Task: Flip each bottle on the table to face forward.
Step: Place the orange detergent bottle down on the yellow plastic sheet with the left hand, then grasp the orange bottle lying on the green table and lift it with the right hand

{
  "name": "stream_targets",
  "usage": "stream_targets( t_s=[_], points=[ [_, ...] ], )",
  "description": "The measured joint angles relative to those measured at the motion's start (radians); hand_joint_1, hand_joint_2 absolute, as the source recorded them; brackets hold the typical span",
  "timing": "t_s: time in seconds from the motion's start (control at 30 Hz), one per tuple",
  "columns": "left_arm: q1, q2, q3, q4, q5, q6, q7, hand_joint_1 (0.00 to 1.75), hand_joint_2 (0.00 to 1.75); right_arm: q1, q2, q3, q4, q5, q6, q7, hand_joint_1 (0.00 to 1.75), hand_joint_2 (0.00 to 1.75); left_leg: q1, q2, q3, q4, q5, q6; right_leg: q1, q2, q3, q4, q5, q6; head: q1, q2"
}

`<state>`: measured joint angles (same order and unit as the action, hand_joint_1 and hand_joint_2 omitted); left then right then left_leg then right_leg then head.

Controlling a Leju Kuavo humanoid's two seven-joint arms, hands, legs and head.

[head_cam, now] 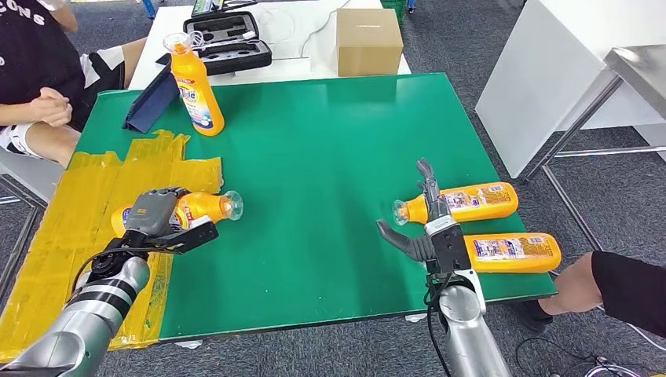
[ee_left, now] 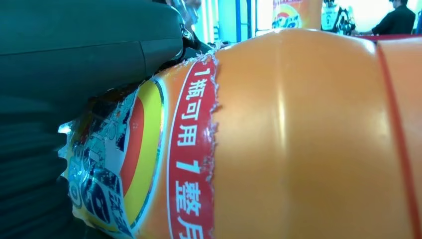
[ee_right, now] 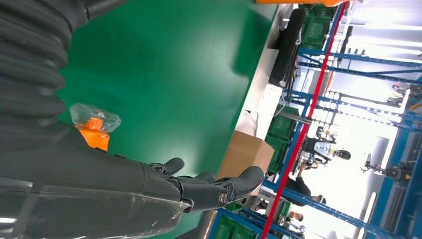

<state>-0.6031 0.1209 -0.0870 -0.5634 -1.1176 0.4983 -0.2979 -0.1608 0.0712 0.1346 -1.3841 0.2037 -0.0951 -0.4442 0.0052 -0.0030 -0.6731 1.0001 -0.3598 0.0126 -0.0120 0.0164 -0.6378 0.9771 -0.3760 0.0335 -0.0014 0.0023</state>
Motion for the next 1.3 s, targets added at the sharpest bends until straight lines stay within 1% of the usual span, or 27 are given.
stream_targets(
  t_s=[0.07, 0.33, 0.47, 0.63, 0.83, 1.07, 1.13, 1.2, 1.3],
  points=[
    [-0.002, 0.000, 0.000, 0.007, 0.014, -0.001, -0.012, 0.00, 1.75, 0.000, 0.000, -0.001, -0.002, 0.000, -0.002, -0.004, 0.00, 1.75, 0.000, 0.000, 0.000, 0.000, 0.000, 0.000, 0.000, 0.000, 0.000, 0.000, 0.000, 0.000, 0.000, 0.000],
    [0.004, -0.012, 0.002, 0.028, 0.024, 0.043, -0.010, 0.00, 1.75, -0.002, 0.000, -0.003, -0.005, 0.007, -0.013, -0.015, 0.00, 1.75, 0.000, 0.000, 0.000, 0.000, 0.000, 0.000, 0.000, 0.000, 0.000, 0.000, 0.000, 0.000, 0.000, 0.000],
    [0.004, -0.020, 0.002, 0.036, 0.029, 0.043, -0.012, 0.00, 1.75, -0.002, 0.000, -0.003, -0.005, 0.007, -0.016, -0.017, 0.00, 1.75, 0.000, 0.000, 0.000, 0.000, 0.000, 0.000, 0.000, 0.000, 0.000, 0.000, 0.000, 0.000, 0.000, 0.000],
    [0.005, -0.031, 0.006, 0.042, 0.054, 0.030, -0.037, 0.00, 1.75, -0.002, 0.001, -0.003, -0.005, 0.007, -0.018, -0.018, 0.00, 1.75, 0.000, 0.000, 0.000, 0.000, 0.000, 0.000, 0.000, 0.000, 0.000, 0.000, 0.000, 0.000, 0.000, 0.000],
    [0.006, -0.049, 0.012, 0.050, 0.063, 0.026, -0.039, 0.00, 1.75, -0.002, 0.001, -0.004, -0.005, 0.005, -0.020, -0.019, 0.00, 1.75, 0.000, 0.000, 0.000, 0.000, 0.000, 0.000, 0.000, 0.000, 0.000, 0.000, 0.000, 0.000, 0.000, 0.000],
    [0.008, -0.059, 0.018, 0.057, 0.076, 0.023, -0.048, 0.00, 1.75, -0.002, 0.001, -0.004, -0.005, 0.005, -0.020, -0.020, 0.00, 1.75, 0.000, 0.000, 0.000, 0.000, 0.000, 0.000, 0.000, 0.000, 0.000, 0.000, 0.000, 0.000, 0.000, 0.000],
    [0.009, -0.063, 0.024, 0.057, 0.101, 0.023, -0.067, 0.00, 1.75, -0.002, 0.001, -0.004, -0.005, 0.006, -0.021, -0.020, 0.00, 1.75, 0.000, 0.000, 0.000, 0.000, 0.000, 0.000, 0.000, 0.000, 0.000, 0.000, 0.000, 0.000, 0.000, 0.000],
    [0.012, -0.069, 0.036, 0.056, 0.149, 0.022, -0.104, 0.00, 1.75, -0.002, 0.001, -0.005, -0.006, 0.012, -0.030, -0.020, 0.00, 1.75, 0.000, 0.000, 0.000, 0.000, 0.000, 0.000, 0.000, 0.000, 0.000, 0.000, 0.000, 0.000, 0.000, 0.000],
    [0.028, -0.089, 0.068, 0.021, 0.286, -0.023, -0.182, 0.00, 1.75, -0.001, 0.001, -0.008, -0.007, 0.053, -0.066, -0.020, 0.00, 1.75, 0.000, 0.000, 0.000, 0.000, 0.000, 0.000, 0.000, 0.000, 0.000, 0.000, 0.000, 0.000, 0.000, 0.000]
  ],
)
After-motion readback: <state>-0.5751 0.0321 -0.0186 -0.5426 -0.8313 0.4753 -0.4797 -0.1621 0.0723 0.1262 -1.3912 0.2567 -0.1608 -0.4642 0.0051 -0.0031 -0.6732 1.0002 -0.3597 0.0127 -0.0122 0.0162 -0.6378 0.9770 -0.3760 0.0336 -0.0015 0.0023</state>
